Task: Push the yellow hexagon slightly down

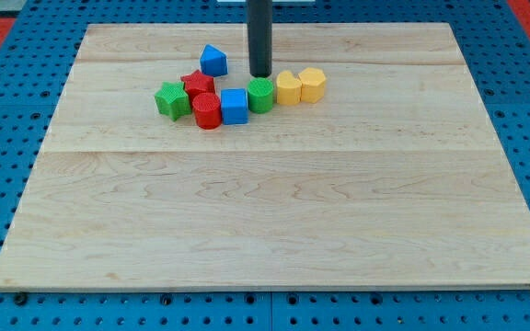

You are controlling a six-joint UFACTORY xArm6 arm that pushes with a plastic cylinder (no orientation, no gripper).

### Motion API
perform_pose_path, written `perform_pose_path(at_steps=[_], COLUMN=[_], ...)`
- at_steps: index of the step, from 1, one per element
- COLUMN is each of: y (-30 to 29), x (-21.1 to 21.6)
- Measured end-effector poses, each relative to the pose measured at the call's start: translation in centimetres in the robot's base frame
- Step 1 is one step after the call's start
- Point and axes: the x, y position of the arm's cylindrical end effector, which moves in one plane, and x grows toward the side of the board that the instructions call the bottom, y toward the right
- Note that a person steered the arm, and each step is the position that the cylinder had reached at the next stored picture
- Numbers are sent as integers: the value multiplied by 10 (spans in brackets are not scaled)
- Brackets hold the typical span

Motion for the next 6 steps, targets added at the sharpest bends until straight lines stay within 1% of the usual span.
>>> perform_pose_path(at_steps=[1, 2, 3, 4, 5, 6], y=[51, 48, 73, 80, 49, 29], x=[-15, 15, 19, 17, 10, 12])
